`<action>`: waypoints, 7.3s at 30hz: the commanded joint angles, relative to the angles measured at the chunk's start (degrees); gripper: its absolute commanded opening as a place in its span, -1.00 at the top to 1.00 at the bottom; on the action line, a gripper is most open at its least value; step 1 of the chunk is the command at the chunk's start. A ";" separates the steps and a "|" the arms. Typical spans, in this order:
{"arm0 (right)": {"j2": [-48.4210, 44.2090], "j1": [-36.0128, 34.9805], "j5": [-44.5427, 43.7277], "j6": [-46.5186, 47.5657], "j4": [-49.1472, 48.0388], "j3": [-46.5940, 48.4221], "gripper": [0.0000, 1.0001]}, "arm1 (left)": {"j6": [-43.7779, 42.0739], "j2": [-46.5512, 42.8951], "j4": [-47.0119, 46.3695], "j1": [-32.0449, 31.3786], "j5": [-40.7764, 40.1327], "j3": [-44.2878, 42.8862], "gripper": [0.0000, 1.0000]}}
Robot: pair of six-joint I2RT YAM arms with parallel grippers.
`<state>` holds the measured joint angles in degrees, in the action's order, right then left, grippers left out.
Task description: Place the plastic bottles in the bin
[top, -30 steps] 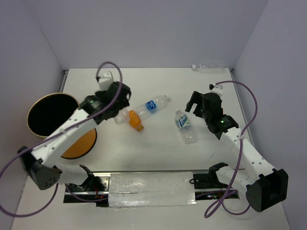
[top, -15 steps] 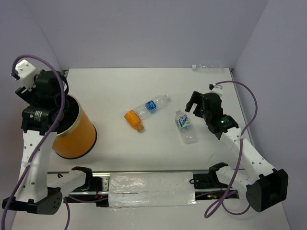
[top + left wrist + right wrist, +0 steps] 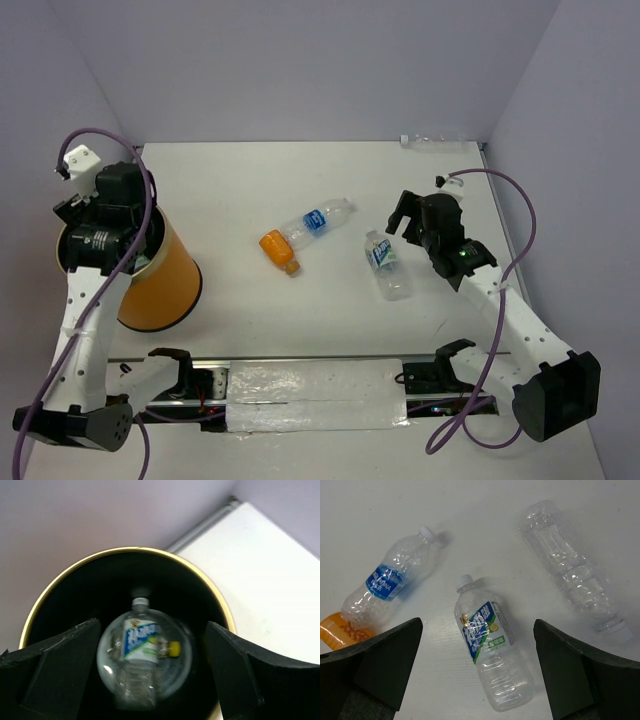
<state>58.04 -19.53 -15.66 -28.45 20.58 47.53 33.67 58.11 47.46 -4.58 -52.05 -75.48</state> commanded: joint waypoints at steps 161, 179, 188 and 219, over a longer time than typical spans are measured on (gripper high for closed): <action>1.72 0.98 8.72 -0.47 1.75 8.90 -0.99 | 9.84 -12.31 5.01 -9.13 -3.76 7.28 -0.99; 20.78 13.19 4.39 -16.70 -5.88 18.65 -0.99 | -6.68 3.76 -13.89 -9.48 31.72 -10.89 -0.99; 45.47 21.11 11.44 -34.56 -19.34 32.79 -0.99 | -8.09 10.53 -14.77 -9.84 36.41 -16.89 -0.99; 92.16 23.75 1.34 -47.67 -6.95 84.57 -0.99 | -10.29 20.11 -21.45 -10.10 30.43 -17.59 -0.99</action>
<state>149.12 4.01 -10.83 -75.02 13.37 129.40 25.17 77.19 28.67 -14.44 -20.80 -90.67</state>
